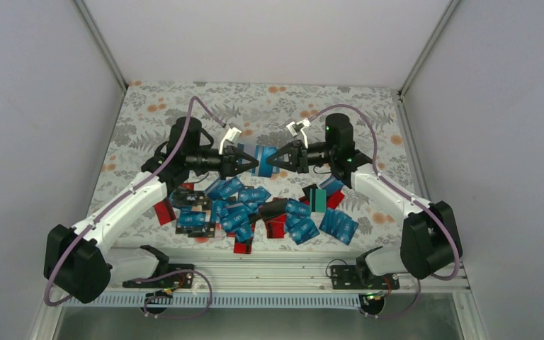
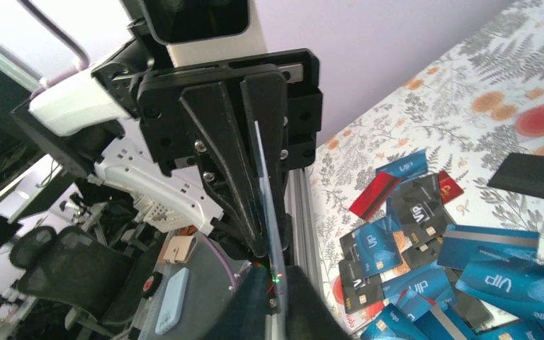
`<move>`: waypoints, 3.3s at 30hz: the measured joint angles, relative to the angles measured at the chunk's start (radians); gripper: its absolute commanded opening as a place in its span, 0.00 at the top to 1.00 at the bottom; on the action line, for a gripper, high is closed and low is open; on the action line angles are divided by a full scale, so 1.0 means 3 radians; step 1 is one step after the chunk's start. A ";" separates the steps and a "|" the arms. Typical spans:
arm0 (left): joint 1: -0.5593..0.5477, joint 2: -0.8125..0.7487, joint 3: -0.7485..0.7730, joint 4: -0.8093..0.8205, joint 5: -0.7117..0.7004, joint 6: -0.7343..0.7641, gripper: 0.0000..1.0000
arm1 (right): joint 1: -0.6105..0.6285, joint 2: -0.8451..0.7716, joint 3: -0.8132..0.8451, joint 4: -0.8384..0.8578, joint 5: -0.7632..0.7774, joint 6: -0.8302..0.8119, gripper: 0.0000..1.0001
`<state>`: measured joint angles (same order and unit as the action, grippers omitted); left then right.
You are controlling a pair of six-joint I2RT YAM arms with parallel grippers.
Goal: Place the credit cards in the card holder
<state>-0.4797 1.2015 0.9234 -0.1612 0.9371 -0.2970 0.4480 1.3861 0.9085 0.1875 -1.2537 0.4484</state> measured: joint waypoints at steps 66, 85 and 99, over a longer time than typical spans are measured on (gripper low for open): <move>0.0141 0.2337 0.0806 0.0192 -0.1887 -0.0701 0.97 | -0.0076 0.1928 0.0811 -0.1375 0.2865 0.0048 0.89; 0.0172 0.2365 0.0767 0.0256 -0.1699 -0.0965 0.98 | -0.0076 0.1928 0.0779 -0.1314 0.2813 0.0047 0.90; 0.0174 0.2378 0.0729 0.0267 -0.1615 -0.1052 0.98 | -0.0076 0.1929 0.0774 -0.1308 0.2791 0.0047 0.90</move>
<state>-0.4274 1.9148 1.1419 -0.0811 0.4526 -0.6125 0.4252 1.9648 1.1408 -0.2050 -0.4164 0.4625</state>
